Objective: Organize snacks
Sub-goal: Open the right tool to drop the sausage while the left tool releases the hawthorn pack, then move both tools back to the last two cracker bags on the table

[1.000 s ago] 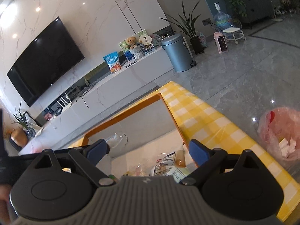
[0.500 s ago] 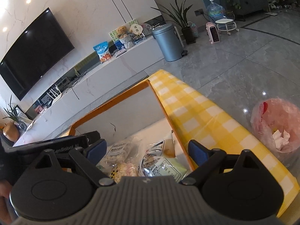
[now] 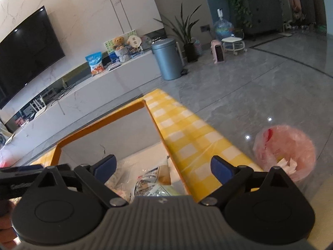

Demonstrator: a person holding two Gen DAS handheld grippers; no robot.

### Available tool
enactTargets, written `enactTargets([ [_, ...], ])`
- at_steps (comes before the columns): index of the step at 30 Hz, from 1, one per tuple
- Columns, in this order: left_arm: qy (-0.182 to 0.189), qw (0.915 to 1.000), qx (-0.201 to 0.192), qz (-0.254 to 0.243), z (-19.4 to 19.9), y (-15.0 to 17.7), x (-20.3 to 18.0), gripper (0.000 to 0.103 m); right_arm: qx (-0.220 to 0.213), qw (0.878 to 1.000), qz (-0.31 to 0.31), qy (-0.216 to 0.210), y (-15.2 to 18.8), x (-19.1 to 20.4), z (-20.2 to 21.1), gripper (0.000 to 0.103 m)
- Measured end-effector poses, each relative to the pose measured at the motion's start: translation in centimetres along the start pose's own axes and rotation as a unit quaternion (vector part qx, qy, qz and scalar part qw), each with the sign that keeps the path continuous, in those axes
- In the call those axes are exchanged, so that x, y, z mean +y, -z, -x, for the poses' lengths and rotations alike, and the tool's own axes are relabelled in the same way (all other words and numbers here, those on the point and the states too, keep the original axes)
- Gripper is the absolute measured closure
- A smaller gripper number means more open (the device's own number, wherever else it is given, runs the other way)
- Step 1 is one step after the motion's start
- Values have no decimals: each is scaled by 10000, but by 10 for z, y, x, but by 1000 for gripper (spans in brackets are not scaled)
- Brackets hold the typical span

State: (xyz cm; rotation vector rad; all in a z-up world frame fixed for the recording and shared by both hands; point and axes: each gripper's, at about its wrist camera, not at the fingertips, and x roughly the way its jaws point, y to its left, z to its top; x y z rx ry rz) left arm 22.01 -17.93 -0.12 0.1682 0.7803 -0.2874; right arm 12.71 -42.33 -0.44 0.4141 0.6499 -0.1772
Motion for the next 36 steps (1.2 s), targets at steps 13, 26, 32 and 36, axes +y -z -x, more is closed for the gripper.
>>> enactTargets([
  [13, -334, 9978, -355, 460, 83, 24, 82, 15, -874, 9917, 2, -947, -3, 66, 40, 5],
  [26, -631, 9863, -506, 1438, 121, 74, 209, 13, -447, 9721, 984, -2083, 43, 227, 41, 3],
  [32, -1614, 9504, -554, 2602, 99, 119, 290, 13, -45, 9673, 1272, -2195, 88, 305, -8, 3],
  [36, -1356, 9472, -140, 2902, 71, 134, 332, 13, 474, 9608, 1591, -2221, 119, 341, -54, 4],
])
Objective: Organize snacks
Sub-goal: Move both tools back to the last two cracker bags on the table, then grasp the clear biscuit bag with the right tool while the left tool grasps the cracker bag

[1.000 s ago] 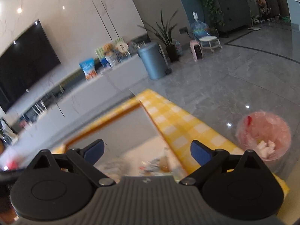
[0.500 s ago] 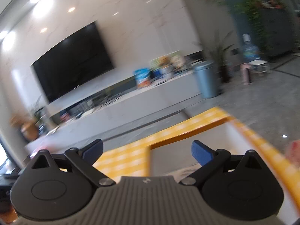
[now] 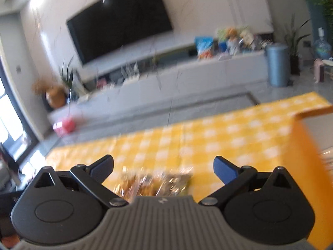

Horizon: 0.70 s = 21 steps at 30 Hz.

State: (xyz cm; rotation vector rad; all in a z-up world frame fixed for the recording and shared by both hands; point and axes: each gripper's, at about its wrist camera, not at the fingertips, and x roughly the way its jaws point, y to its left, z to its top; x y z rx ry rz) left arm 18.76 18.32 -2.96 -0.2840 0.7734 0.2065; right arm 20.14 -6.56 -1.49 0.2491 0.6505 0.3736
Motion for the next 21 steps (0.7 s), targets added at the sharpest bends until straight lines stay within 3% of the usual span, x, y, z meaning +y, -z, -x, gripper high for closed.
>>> enactTargets([
  [4, -2, 9993, 317, 209, -24, 11, 20, 14, 358, 9987, 338, -86, 13, 13, -48, 4],
  [10, 29, 9973, 671, 283, -47, 25, 27, 14, 807, 9920, 938, 253, 19, 13, -90, 3],
  [17, 175, 9970, 738, 148, -47, 27, 19, 13, 1076, 9909, -23, 814, 23, -33, -101, 7],
  [21, 236, 9966, 763, 194, -44, 26, 17, 13, 919, 9912, 334, 893, 31, -23, -101, 19],
])
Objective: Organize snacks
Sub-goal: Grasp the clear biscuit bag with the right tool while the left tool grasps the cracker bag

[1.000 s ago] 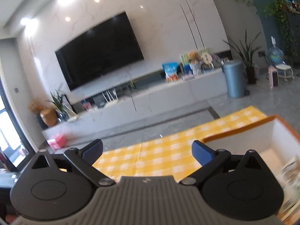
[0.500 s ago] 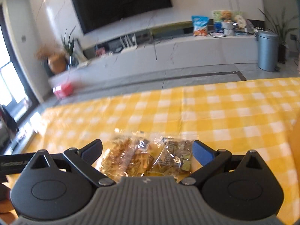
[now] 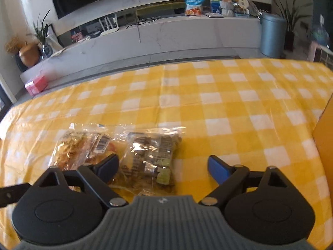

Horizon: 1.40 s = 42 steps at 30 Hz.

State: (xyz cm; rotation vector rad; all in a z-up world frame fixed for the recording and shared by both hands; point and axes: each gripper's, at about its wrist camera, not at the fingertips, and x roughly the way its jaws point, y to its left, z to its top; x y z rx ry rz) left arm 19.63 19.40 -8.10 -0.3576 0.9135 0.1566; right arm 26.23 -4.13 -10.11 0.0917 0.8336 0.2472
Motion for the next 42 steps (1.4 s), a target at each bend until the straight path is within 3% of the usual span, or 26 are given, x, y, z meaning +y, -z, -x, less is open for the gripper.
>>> enactTargets([
  [4, 34, 9998, 88, 155, 2, -1, -2, 14, -313, 9978, 508, 297, 5, 22, -8, 26],
  [5, 67, 9999, 43, 108, 4, -1, -4, 14, -400, 9965, 651, 346, 7, 26, -9, 36],
  [6, 90, 9999, -6, 47, 6, -2, -7, 13, -479, 9951, 777, 384, 10, 29, -7, 53],
  [8, 135, 9999, -20, -88, 4, -5, -14, 13, -504, 9949, 780, 403, 12, 28, -2, 54],
  [11, 307, 9985, 220, -405, -8, -9, -29, 13, -616, 9966, 290, 467, 10, 7, 8, 56],
  [17, 286, 9957, 336, -814, -28, -16, -65, 13, -982, 9932, -176, 600, -4, -23, 39, 56],
  [22, -141, 9944, 367, -983, -50, -27, -84, 12, -1129, 9917, -429, 435, -12, -29, 49, 56],
  [25, -202, 9934, 374, -1063, -60, -31, -92, 1, -1113, 9917, -487, 412, -11, -29, 47, 55],
  [27, -226, 9919, 416, -1179, -66, -31, -98, 0, -1081, 9918, -577, 374, -11, -31, 45, 55],
  [30, -259, 9853, 527, -1603, -77, -25, -108, 0, -1045, 9912, -724, 368, -9, -36, 45, 55],
  [33, -343, 9808, 390, -1880, -84, -14, -112, 0, -1032, 9910, -755, 399, -10, -38, 44, 55],
  [38, -273, 9841, 273, -1733, -79, -12, -107, 0, -1047, 9910, -749, 357, -10, -37, 45, 55],
  [42, -154, 9906, 152, -1350, -67, -13, -96, 6, -1133, 9906, -705, 304, -11, -34, 51, 55],
])
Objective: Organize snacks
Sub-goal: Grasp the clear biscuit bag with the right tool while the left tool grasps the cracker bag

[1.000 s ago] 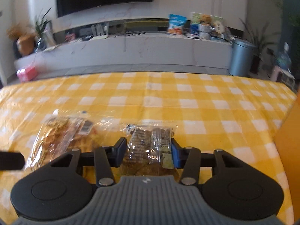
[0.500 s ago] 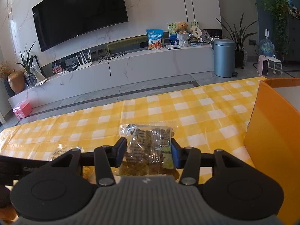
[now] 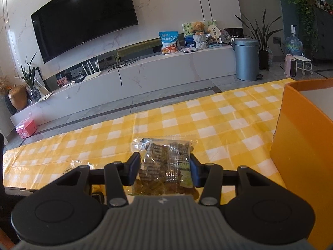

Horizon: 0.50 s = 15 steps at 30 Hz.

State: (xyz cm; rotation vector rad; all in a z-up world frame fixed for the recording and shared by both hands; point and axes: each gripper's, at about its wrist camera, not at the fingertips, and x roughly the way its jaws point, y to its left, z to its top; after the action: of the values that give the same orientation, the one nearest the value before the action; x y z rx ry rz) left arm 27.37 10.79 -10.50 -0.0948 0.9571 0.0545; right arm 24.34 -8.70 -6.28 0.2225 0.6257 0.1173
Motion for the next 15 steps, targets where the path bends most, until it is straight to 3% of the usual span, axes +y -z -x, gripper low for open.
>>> enactTargets([
  [4, 121, 9994, -39, 324, 18, -1, 11, 7, -74, 9999, 18, -65, -1, 3, 9, 55],
  [8, 146, 9990, -289, 313, 54, -4, 12, 7, -209, 9996, 7, -188, -7, 6, 25, 55],
  [15, 575, 9931, -979, 308, 133, -14, -7, 7, -564, 9971, -48, -500, -32, 4, 82, 55],
])
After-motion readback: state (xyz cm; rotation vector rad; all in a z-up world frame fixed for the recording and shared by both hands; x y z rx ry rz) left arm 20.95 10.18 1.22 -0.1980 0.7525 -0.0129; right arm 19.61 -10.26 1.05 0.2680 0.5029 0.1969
